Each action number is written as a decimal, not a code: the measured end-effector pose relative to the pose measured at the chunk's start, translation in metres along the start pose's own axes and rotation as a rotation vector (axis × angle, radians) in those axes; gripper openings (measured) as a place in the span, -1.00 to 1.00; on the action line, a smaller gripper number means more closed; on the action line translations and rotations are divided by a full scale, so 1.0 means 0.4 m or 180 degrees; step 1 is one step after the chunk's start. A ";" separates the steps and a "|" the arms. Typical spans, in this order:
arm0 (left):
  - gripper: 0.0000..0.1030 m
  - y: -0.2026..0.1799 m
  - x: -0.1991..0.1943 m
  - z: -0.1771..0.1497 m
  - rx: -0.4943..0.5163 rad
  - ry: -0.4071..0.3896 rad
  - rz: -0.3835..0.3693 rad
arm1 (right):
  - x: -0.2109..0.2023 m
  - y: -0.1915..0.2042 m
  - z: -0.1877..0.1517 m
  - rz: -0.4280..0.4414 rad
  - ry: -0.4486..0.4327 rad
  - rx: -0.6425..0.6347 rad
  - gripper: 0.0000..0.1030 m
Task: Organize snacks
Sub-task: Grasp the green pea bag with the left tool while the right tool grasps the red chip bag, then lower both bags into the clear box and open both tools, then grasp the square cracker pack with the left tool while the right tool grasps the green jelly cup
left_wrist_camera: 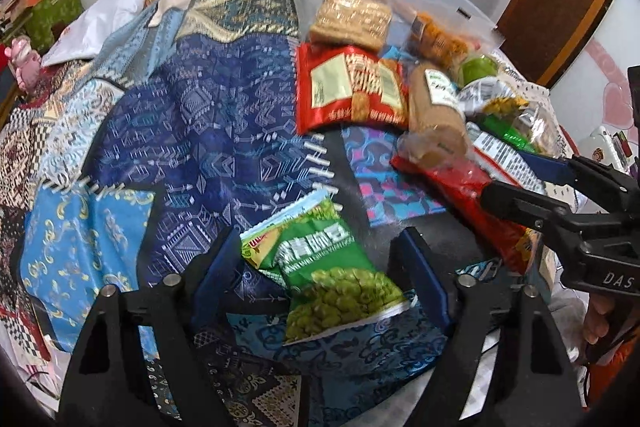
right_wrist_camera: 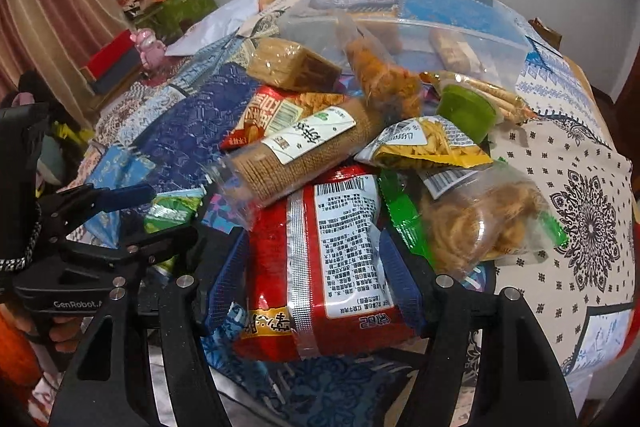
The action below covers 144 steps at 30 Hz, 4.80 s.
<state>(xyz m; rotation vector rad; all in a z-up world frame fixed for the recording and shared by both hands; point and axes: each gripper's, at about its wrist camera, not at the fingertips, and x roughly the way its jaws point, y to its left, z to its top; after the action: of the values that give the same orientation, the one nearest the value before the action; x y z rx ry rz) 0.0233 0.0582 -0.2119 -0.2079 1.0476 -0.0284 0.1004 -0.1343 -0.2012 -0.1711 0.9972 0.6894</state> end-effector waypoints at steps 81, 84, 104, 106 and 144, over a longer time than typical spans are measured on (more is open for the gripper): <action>-0.29 -0.084 0.165 0.613 0.0044 -0.0661 -0.0180 | 0.055 -0.276 0.423 -0.0152 -0.0777 0.0355 0.22; -0.29 -0.086 0.198 0.615 0.0087 -0.0603 -0.0157 | 0.088 -0.280 0.429 -0.0179 -0.0681 0.0313 0.22; 0.21 -0.065 0.152 0.611 0.0013 -0.0660 0.0002 | 0.087 -0.293 0.435 -0.0226 -0.0505 0.0320 0.29; 0.21 -0.067 0.126 0.606 0.0033 -0.0694 0.0006 | 0.055 -0.284 0.429 -0.0257 -0.0568 0.0281 0.29; 0.31 -0.060 0.159 0.367 0.0201 -0.0170 0.0087 | 0.091 -0.364 0.198 -0.0443 -0.0042 0.0310 0.54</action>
<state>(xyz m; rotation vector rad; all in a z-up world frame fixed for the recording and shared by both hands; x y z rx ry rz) 0.1837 0.0501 -0.1911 -0.1362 0.9946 -0.0310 0.2579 -0.1964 -0.2122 -0.1490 0.9942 0.5133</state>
